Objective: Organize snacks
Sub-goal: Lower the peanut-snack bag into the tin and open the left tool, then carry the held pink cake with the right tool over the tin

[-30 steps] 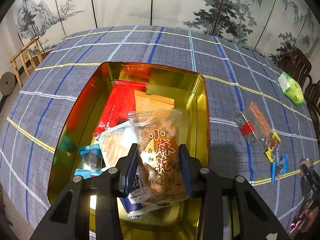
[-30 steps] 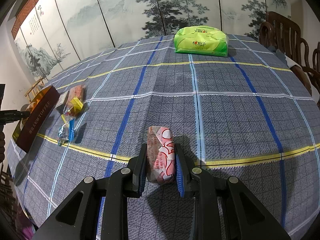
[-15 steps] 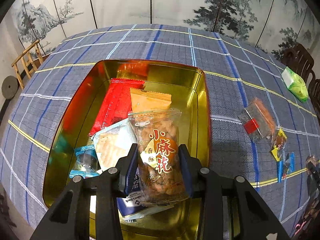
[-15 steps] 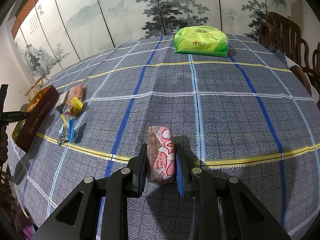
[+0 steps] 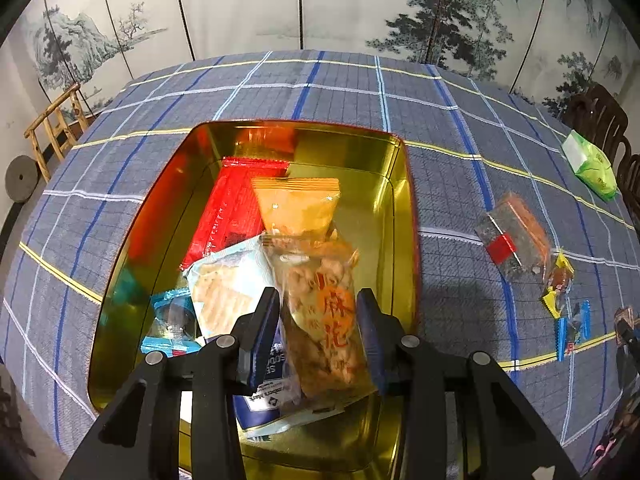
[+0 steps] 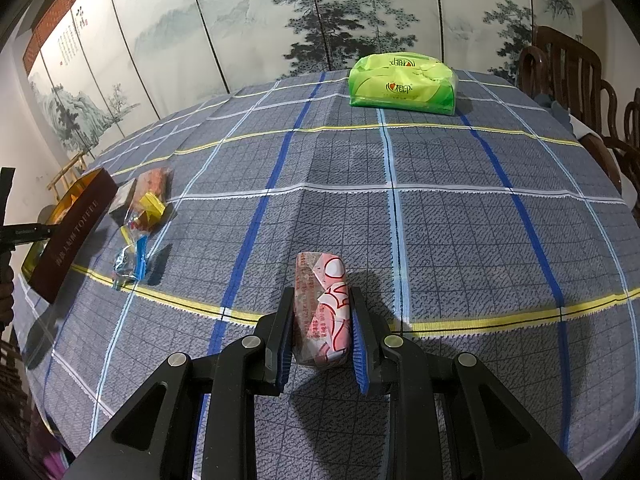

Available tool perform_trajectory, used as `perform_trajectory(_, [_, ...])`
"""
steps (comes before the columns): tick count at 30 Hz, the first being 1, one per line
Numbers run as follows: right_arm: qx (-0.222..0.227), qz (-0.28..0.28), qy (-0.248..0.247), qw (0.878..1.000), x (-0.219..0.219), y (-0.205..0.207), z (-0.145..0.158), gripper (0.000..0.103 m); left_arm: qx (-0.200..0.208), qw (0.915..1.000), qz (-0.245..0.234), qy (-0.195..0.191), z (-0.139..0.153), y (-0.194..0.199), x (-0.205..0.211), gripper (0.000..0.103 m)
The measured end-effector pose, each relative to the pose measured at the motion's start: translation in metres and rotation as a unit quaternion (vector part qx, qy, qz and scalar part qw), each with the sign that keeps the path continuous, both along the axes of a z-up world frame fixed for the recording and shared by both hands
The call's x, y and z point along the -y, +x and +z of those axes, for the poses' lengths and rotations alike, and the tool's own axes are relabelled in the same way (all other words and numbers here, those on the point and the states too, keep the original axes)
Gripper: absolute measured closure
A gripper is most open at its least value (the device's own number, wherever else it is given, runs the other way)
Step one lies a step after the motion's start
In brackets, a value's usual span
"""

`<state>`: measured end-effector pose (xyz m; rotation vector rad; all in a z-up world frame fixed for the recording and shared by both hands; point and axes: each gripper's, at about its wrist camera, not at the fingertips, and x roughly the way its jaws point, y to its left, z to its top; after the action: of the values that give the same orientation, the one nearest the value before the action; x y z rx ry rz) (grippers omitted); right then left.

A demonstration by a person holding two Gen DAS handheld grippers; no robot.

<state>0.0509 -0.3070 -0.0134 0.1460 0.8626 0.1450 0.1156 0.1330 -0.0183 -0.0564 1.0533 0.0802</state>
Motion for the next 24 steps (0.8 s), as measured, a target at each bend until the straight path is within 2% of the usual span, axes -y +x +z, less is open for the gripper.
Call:
perform_trajectory(11, [0.0,-0.001,-0.007,1.0,-0.001,0.0,-0.001,0.078,0.028,0.9991,0.001,0.032,0.019,-0.022,0.007,0.062])
perform_trajectory(13, [0.0,-0.002,-0.013,1.0,0.001,-0.001,-0.001,0.078,0.04,0.9985,0.003,0.038,0.027,-0.033,0.008,0.06])
perform_trajectory(16, [0.0,-0.006,-0.017,1.0,0.0,-0.004,-0.001,0.078,0.057,0.9975,0.004,0.042,0.038,-0.048,0.008,0.051])
perform_trajectory(24, [-0.017,-0.01,0.002,1.0,-0.007,-0.008,0.003,0.078,0.102,0.9916,-0.008,0.079,0.072,-0.09,0.021,0.051])
